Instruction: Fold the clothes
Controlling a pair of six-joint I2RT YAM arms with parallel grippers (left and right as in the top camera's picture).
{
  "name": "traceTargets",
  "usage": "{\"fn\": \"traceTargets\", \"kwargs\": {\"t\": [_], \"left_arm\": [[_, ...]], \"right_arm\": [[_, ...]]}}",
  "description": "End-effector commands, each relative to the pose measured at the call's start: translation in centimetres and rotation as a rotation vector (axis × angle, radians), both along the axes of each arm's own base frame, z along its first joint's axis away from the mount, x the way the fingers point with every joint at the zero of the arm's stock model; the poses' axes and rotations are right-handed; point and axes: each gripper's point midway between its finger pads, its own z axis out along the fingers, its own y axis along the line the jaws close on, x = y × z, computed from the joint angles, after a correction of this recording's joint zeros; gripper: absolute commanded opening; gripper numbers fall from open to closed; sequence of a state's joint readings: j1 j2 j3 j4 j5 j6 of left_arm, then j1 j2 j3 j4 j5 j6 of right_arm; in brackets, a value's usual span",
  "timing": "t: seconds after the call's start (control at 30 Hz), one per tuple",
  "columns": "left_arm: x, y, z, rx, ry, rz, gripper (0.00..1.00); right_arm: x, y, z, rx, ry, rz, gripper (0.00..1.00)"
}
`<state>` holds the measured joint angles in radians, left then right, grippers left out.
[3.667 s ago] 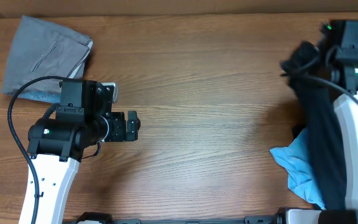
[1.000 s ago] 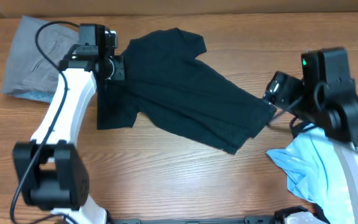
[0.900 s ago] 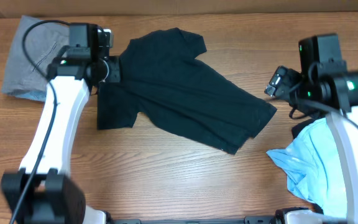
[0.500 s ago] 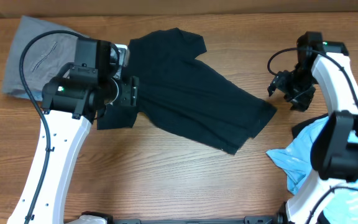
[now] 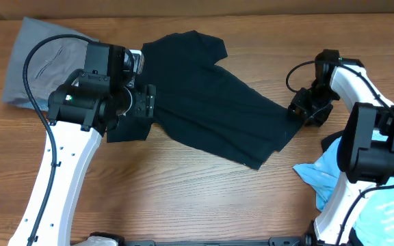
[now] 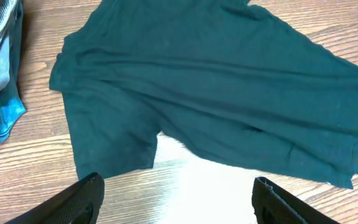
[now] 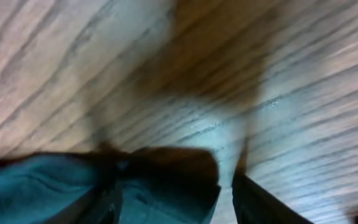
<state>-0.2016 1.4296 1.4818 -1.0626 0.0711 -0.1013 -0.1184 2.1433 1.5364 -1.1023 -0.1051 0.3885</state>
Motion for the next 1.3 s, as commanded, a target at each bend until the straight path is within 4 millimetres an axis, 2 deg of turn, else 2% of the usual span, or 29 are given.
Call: {"fn": "traceTargets", "kwargs": {"t": [0.0,0.03,0.07,0.1,0.13,0.23,0.3,0.4,0.43,0.47,0.5,0.53,0.63,0.73,0.83,0.93,1.0,1.07,1.1,1.13,1.2,1.23,1.27], "left_arm": [[0.2,-0.3,0.2,-0.01,-0.004,0.003,0.82],[0.2,-0.2,0.1,-0.008,-0.003,0.003,0.82],[0.1,-0.2,0.1,-0.008,-0.001,0.004,0.82],[0.1,-0.2,0.1,-0.008,0.0,0.004,0.82],[0.1,-0.2,0.1,-0.007,-0.001,0.004,0.82],[0.2,-0.2,0.1,-0.006,-0.003,0.005,0.83],[0.2,-0.2,0.2,-0.007,-0.006,0.005,0.84],[0.3,-0.2,0.2,-0.007,-0.006,0.005,0.86],[0.3,-0.2,0.2,-0.008,-0.008,0.005,0.87],[0.3,-0.2,0.2,-0.008,-0.009,0.005,0.87],[0.3,-0.2,0.2,-0.008,-0.008,0.005,0.87],[0.3,-0.2,0.2,-0.008,-0.007,0.005,0.88],[0.1,-0.2,0.1,-0.006,0.0,0.005,0.91],[0.2,-0.2,0.0,-0.004,0.004,0.004,0.93],[0.0,-0.1,-1.1,0.011,0.034,-0.002,0.88],[0.0,0.8,-4.7,0.077,0.126,0.018,0.77],[0.0,0.7,-7.4,0.087,0.202,0.022,0.63],[0.0,0.4,-10.5,0.084,0.293,0.028,0.42],[0.0,0.4,-11.8,0.089,0.329,0.037,0.39],[0.0,0.4,-13.2,0.096,0.364,0.044,0.39],[0.1,0.7,-16.3,0.117,0.439,0.071,0.59],[0.1,1.0,-17.4,0.128,0.467,0.086,0.62],[0.1,1.5,-19.4,0.14,0.512,0.099,0.66]], "right_arm": [[-0.6,0.4,-1.9,0.01,0.009,0.0,0.5],[-0.6,0.3,-1.8,0.011,0.006,-0.003,0.34],[-0.5,0.2,-1.6,0.009,0.002,-0.004,0.24],[-0.2,0.1,-1.4,0.008,-0.006,-0.006,0.18],[0.7,-0.5,-0.4,0.005,-0.034,-0.018,0.04],[3.6,-2.5,2.7,-0.01,-0.137,-0.056,0.04],[6.6,-4.4,5.7,-0.021,-0.249,-0.089,0.04],[11.5,-7.9,11.7,-0.037,-0.471,-0.141,0.04],[12.0,-8.6,12.6,-0.043,-0.5,-0.152,0.04],[12.7,-9.6,14.0,-0.056,-0.544,-0.167,0.15],[13.0,-10.3,14.7,-0.064,-0.565,-0.175,0.66],[13.0,-11.2,15.5,-0.071,-0.579,-0.19,0.89],[11.7,-11.4,16.1,-0.026,-0.548,-0.209,0.93],[10.7,-10.2,16.8,0.049,-0.535,-0.192,0.93],[10.0,-9.0,18.2,0.09,-0.549,-0.161,0.92],[9.3,-7.0,21.3,0.142,-0.605,-0.104,0.92],[8.6,-5.8,23.4,0.154,-0.635,-0.083,0.92],[7.6,-4.6,25.6,0.161,-0.669,-0.055,0.92],[7.1,-4.1,26.6,0.159,-0.685,-0.038,0.93],[6.6,-3.6,27.6,0.154,-0.704,-0.016,0.93],[6.0,-2.9,28.7,0.151,-0.72,-0.003,0.94],[5.7,-2.7,29.1,0.151,-0.726,0.001,0.94],[5.3,-2.4,29.5,0.153,-0.729,0.006,0.95]]}}
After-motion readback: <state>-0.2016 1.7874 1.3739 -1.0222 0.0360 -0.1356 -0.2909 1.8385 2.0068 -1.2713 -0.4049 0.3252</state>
